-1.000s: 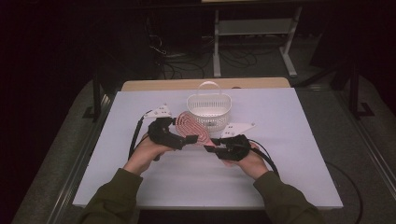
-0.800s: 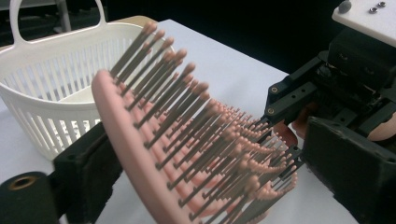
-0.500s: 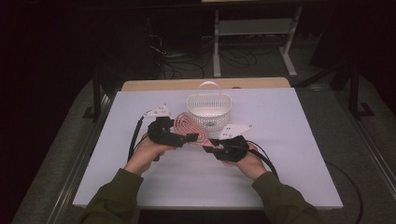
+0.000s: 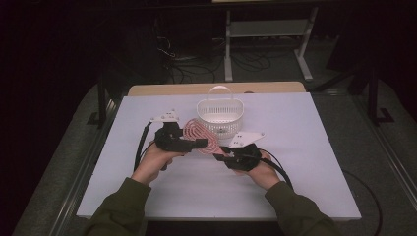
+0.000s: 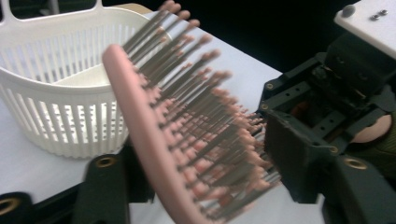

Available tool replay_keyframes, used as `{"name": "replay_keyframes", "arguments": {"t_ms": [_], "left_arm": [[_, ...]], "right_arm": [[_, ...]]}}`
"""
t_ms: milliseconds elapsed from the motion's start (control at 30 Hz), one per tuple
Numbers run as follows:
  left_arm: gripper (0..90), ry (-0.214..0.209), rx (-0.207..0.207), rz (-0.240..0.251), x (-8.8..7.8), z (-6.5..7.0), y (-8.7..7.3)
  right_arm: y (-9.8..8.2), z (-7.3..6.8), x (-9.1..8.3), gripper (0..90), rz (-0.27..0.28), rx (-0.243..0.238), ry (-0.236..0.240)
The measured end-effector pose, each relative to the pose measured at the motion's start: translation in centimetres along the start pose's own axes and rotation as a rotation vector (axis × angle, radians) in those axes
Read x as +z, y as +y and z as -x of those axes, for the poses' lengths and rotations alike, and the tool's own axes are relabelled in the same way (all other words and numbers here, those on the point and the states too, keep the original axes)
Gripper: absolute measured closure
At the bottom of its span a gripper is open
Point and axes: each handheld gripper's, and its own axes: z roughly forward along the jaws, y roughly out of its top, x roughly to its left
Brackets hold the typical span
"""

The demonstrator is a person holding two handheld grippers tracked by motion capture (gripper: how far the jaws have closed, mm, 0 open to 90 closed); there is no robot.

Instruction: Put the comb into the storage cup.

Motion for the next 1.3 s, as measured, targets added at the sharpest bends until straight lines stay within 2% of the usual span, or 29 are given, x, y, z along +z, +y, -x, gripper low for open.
{"name": "replay_keyframes", "arguments": {"t_ms": [267,600,933,1033,1300], "left_arm": [[47.5,-0.024,-0.023,0.007,-0.06,-0.08,0.03],[53.9,-0.058,-0.025,0.012,-0.03,-0.01,0.04],[59.9,-0.074,-0.036,0.026,-0.11,0.03,0.05],[63.6,-0.096,-0.044,0.036,-0.14,0.04,0.07],[64.0,-0.099,-0.047,0.048,-0.21,0.10,0.11]], "right_arm": [[0.00,-0.11,0.08,68.4,-0.005,-0.006,-0.001],[0.02,-0.24,0.21,68.5,-0.011,-0.021,-0.005],[0.03,-0.38,0.37,68.8,-0.015,-0.031,-0.001],[0.03,-0.33,0.37,69.5,-0.015,-0.025,-0.004],[0.06,-0.34,0.36,69.7,-0.012,-0.023,0.000]]}}
